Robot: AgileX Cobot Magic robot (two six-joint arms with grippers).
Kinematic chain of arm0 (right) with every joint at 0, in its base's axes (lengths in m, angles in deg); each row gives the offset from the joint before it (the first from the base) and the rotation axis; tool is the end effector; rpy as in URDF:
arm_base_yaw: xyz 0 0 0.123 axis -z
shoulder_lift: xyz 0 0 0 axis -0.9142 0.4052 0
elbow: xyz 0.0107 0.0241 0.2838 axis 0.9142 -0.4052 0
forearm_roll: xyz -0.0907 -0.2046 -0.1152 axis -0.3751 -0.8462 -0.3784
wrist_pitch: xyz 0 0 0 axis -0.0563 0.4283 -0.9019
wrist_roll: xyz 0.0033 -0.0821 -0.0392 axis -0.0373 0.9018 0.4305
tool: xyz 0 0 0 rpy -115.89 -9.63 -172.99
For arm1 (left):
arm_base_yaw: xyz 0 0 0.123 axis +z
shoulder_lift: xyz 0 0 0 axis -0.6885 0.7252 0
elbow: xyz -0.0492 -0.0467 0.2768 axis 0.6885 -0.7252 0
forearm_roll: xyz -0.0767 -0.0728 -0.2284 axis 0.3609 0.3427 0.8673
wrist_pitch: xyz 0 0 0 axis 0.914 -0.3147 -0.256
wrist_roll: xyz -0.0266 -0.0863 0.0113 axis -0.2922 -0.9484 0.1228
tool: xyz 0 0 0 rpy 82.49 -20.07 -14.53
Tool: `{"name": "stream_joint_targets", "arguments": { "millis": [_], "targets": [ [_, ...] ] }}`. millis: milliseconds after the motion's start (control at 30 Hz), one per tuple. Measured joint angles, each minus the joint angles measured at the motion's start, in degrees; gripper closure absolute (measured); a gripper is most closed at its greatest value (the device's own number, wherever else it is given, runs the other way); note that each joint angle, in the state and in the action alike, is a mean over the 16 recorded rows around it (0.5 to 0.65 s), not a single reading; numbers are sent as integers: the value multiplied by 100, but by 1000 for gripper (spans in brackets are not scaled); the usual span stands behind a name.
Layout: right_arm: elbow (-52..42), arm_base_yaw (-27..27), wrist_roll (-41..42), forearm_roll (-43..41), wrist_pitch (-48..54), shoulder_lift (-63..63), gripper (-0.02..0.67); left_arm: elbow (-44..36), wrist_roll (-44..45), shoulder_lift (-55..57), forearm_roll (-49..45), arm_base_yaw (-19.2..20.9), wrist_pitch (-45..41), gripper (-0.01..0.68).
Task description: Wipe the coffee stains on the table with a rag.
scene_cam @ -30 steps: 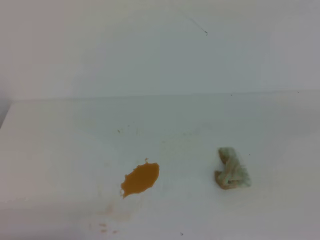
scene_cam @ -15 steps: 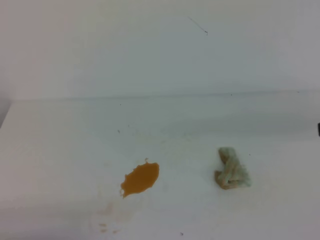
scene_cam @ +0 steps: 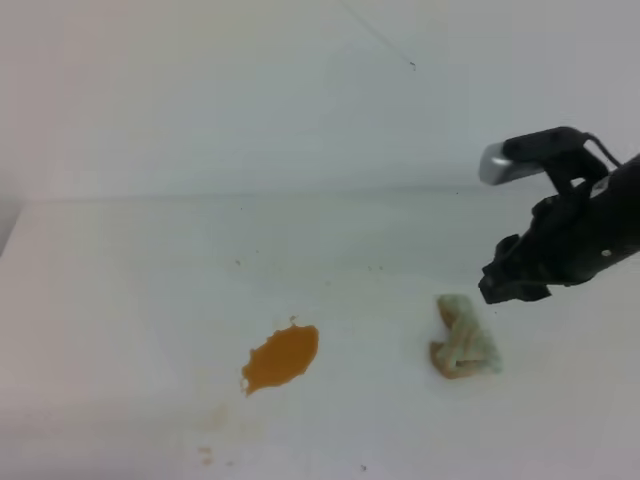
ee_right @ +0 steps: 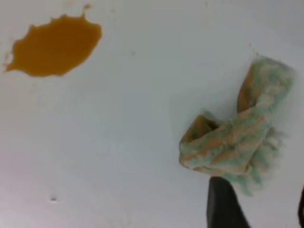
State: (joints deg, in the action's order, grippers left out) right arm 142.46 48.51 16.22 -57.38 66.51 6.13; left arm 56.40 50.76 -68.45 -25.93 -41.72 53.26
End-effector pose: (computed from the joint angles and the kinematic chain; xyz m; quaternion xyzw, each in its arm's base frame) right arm 0.3174 0.1222 0.2528 -0.2559 0.9299 0.1261 0.2321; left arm 0.0542 -0.0007 0.1851 -0.0641 0.7787 -0.0489 0.6222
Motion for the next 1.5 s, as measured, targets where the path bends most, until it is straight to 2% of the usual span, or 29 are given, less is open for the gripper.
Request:
{"name": "stream_joint_targets", "arguments": {
  "millis": [200,600,700,900,1167,1500],
  "targets": [
    [363,-355,-677,-640,-177,741,314,0,0,0,0,0,0,675],
    [651,-581,-1400,-1254,-573,1820,312,0,0,0,0,0,0,675],
    [674,-583,-1444,-1314,-590,1982,341,0,0,0,0,0,0,675],
    [845,-584,-1468,-1442,-415,2163,451,0,0,0,0,0,0,675],
    [1671,-615,-1351,-1529,180,2201,595,0,0,0,0,0,0,675],
    [3060,-1082,-846,-1562,573,2230,620,0,0,0,0,0,0,675]
  ]
}}
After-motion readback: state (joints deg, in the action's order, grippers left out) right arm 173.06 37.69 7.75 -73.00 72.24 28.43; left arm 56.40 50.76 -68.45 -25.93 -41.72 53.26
